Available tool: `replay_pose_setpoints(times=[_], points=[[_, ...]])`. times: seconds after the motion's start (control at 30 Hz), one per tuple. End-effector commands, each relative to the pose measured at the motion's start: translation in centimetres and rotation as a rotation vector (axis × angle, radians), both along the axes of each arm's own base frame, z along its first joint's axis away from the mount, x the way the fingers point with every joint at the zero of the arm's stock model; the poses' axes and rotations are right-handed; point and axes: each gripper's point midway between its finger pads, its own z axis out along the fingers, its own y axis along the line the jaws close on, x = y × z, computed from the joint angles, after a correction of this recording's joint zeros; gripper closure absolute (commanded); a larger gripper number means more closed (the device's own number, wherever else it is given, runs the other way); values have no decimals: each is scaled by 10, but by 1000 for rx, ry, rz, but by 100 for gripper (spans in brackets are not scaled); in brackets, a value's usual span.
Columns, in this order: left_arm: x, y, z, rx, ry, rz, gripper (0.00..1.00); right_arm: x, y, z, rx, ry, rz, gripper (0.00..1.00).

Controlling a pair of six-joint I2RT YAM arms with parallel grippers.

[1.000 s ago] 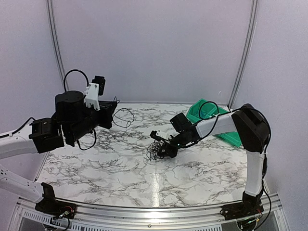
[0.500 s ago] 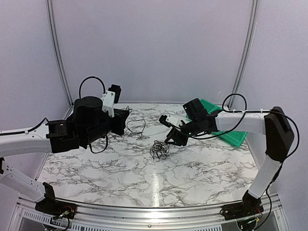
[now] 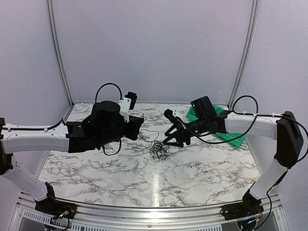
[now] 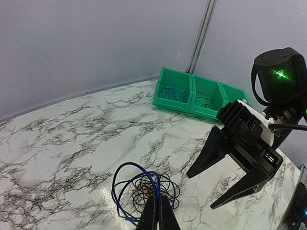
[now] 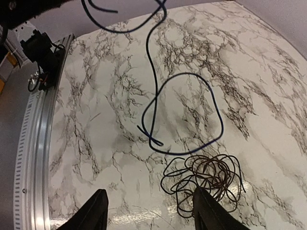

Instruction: Untangle the cables

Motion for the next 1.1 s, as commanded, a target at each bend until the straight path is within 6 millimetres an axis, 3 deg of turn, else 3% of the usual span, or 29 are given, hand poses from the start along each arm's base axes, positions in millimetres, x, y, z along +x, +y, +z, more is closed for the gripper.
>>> replay_pose_setpoints(times=[0.0,0.1,0.53,0.73,1.07], points=[[-2,-23,23,-98,-2,-68,100,-7,5,27,158,114,45,34],[-4,-30,21,-118,15,-96,100,-7,4,25,186,167,33,29],[-25,-54,33,-232,33,-264,100,3,7,6,188,332,7,30],[-26,-55,31,-237,38,-270,100,6,5,6,195,357,2,34],[-28,-57,28,-245,49,-282,100,28,-8,-11,154,365,-95,29]])
